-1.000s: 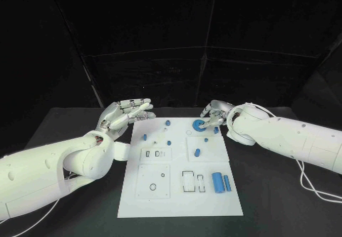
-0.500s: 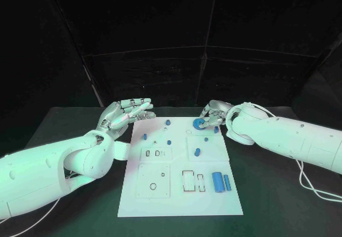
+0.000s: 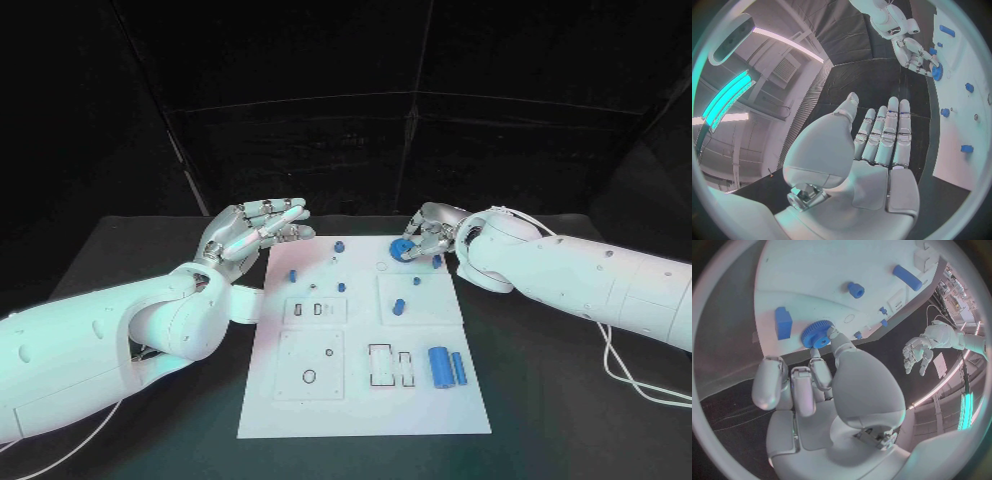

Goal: Assemble the parts on the task board

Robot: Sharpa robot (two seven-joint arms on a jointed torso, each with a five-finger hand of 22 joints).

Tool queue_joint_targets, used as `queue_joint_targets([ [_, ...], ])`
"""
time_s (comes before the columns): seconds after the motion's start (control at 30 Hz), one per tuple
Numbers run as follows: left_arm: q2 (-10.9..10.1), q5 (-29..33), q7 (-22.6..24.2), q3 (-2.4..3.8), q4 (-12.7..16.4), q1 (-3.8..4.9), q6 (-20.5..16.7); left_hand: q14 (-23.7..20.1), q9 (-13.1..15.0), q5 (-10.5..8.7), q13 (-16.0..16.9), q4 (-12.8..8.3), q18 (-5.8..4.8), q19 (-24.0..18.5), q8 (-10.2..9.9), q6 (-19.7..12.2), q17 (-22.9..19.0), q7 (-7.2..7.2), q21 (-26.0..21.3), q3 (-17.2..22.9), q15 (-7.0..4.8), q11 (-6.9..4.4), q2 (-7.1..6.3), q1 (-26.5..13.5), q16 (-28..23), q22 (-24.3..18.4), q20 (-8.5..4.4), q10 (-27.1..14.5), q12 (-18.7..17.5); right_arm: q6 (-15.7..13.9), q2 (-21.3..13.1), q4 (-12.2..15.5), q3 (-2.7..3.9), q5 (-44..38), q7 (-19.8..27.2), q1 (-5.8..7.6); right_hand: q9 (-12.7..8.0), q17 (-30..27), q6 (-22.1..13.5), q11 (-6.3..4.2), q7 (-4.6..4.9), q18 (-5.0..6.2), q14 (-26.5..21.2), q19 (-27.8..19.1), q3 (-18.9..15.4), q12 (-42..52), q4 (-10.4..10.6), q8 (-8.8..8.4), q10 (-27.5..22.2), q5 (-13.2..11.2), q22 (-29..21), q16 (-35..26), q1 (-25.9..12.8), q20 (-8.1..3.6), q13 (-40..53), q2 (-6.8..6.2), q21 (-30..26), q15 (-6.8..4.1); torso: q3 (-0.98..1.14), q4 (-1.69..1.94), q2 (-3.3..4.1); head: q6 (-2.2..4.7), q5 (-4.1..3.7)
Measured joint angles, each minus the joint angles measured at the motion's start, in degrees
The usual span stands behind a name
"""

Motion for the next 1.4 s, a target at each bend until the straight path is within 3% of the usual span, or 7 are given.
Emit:
queue_joint_targets([
  [0.47,0.02,0.0,-0.01,0.0,-0.12,-0.01,0.15,0.0,0.0,0.0,0.0,0.0,0.0,0.0,0.0,0.0,0.0,0.0,0.0,0.0,0.0,0.0,0.0,0.0,-0.29,-0.02,0.0,0.0,-0.24,0.24,1.2,-1.35,0.21,-1.0,-0.02,-0.11,-0.17,-0.01,1.55,-0.02,-0.14,0.0,-0.13,0.0,2.37,0.0,-0.93,0.69,0.01,-1.48,0.26,0.22,1.1,0.0,0.5,1.33,-0.01,-0.13,0.01,0.05,0.03,-0.26,0.21],
  [0.67,-0.01,0.0,-0.02,-0.01,-0.14,-0.02,0.17,0.0,0.0,0.0,0.0,0.0,0.0,0.0,0.0,0.0,0.01,0.0,0.0,0.0,0.0,0.0,0.0,0.0,-0.29,-0.07,0.0,0.0,-0.24,-0.51,1.36,-1.39,0.23,-1.45,0.17,-0.17,-0.19,-0.01,5.99,-1.15,-1.03,0.01,-0.11,0.32,4.77,0.67,-1.71,2.91,1.14,-2.25,0.92,0.22,0.97,-0.57,1.66,2.24,0.44,-1.15,0.01,0.05,0.02,-0.29,0.19],
  [0.93,-0.01,0.0,-0.05,-0.01,-0.05,-0.02,0.17,0.0,0.0,0.0,0.0,0.0,0.0,0.0,0.0,0.0,0.0,0.0,0.0,0.0,0.0,0.0,0.0,0.0,-0.29,-0.06,0.0,0.0,-0.24,-3.19,1.4,-1.21,0.08,-2.37,0.86,-0.45,-0.5,-0.01,6.15,-1.76,-0.92,0.01,-0.31,0.32,8.49,0.67,-3.55,2.93,1.32,-3.03,1.42,0.45,1.48,-1.4,1.99,3.16,0.65,-1.76,0.01,0.05,0.01,-0.27,0.2],
  [1.07,-0.05,0.0,-0.06,-0.01,0.0,-0.02,0.17,0.0,0.0,0.0,0.0,0.0,0.0,0.0,0.0,0.0,0.01,0.0,0.0,0.0,0.0,0.0,0.0,0.0,-0.29,-0.06,0.0,0.0,-0.24,-4.98,1.3,-0.49,0.0,-3.3,1.28,-0.57,-1.05,-0.01,6.16,-1.76,-0.92,0.01,-0.1,0.5,9.52,0.67,-4.57,2.91,1.32,-3.14,1.57,0.45,1.81,-1.58,2.05,3.64,0.65,-1.97,0.01,0.05,0.01,-0.25,0.32],
  [1.1,-0.05,0.0,-0.07,-0.01,0.03,-0.02,0.16,0.0,0.0,0.0,0.0,0.0,0.0,0.0,0.0,0.0,0.01,0.0,0.0,0.0,0.0,0.0,0.0,0.0,-0.28,-0.06,0.0,0.0,-0.24,-5.38,1.22,-0.08,0.0,-3.55,1.4,-0.58,-2.97,-0.01,6.16,-1.76,-0.92,0.0,-0.1,0.5,9.59,0.67,-4.64,2.91,1.32,-3.14,1.57,0.45,1.79,-1.58,2.05,3.67,0.65,-1.97,0.01,0.05,0.01,-0.25,0.34],
  [1.27,-0.03,0.0,-0.11,-0.01,0.26,-0.02,0.16,0.0,0.0,0.0,0.0,-0.15,0.0,0.0,0.0,0.0,0.01,0.0,0.0,0.14,0.0,0.0,0.0,0.0,-0.29,-0.06,0.0,0.0,-0.24,-6.52,0.63,2.88,0.0,-4.39,1.72,-0.58,-2.94,-0.01,6.17,-1.76,-0.93,0.01,-0.1,0.5,9.89,0.67,-4.94,2.91,1.32,-3.15,1.57,0.45,1.47,-1.58,2.05,3.92,0.65,-1.97,-0.01,0.05,0.01,-0.21,0.49],
  [1.4,-0.05,0.0,-0.14,-0.01,0.38,-0.02,0.11,0.0,0.01,0.0,0.0,-0.42,0.0,0.0,0.0,0.0,0.01,0.0,0.0,0.08,0.0,0.0,0.29,0.29,-0.28,-0.11,0.0,0.0,-0.24,-6.89,0.34,6.13,0.01,-4.9,1.79,-0.57,-2.94,-0.02,6.19,-1.76,-0.95,0.01,-0.1,0.5,10.15,0.67,-5.2,2.91,1.32,-3.32,1.57,0.45,-0.08,-1.58,2.05,3.26,0.65,-1.97,-0.01,0.06,0.0,-0.27,0.85],
])
